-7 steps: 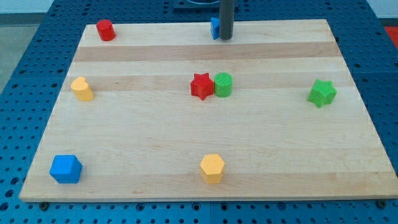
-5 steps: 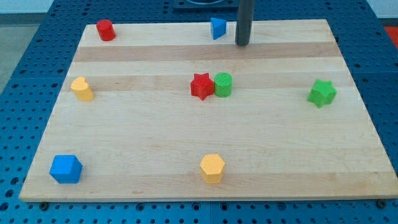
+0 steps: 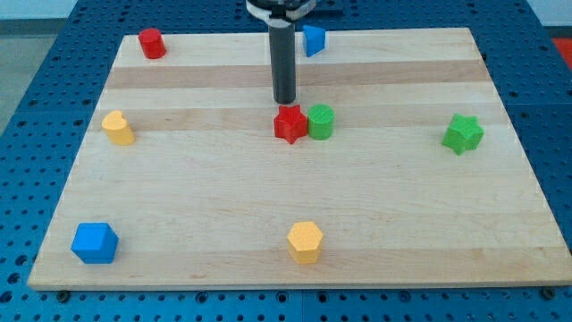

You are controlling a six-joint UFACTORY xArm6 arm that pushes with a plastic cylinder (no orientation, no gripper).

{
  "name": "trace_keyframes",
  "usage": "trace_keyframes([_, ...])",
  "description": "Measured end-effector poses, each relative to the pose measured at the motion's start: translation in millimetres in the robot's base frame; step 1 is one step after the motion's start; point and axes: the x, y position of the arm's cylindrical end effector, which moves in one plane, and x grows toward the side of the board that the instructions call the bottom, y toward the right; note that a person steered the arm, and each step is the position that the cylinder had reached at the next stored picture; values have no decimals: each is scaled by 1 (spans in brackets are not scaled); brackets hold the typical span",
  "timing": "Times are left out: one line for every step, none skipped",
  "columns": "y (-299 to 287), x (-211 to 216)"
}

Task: Push the green circle towards the top right of the board

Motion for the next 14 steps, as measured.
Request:
trace_keyframes([0,30])
trace_keyframes([1,60])
trace_keyframes([30,67])
trace_keyframes([51,65])
trace_keyframes([65,49])
trace_keyframes([65,37])
trace_keyframes([65,21])
trace_keyframes([65,12])
trace_keyframes([56,11])
trace_keyframes([57,2])
trace_keyframes([76,-15])
trace_keyframes([97,-38])
trace_keyframes([111,-60])
trace_keyframes([102,-63])
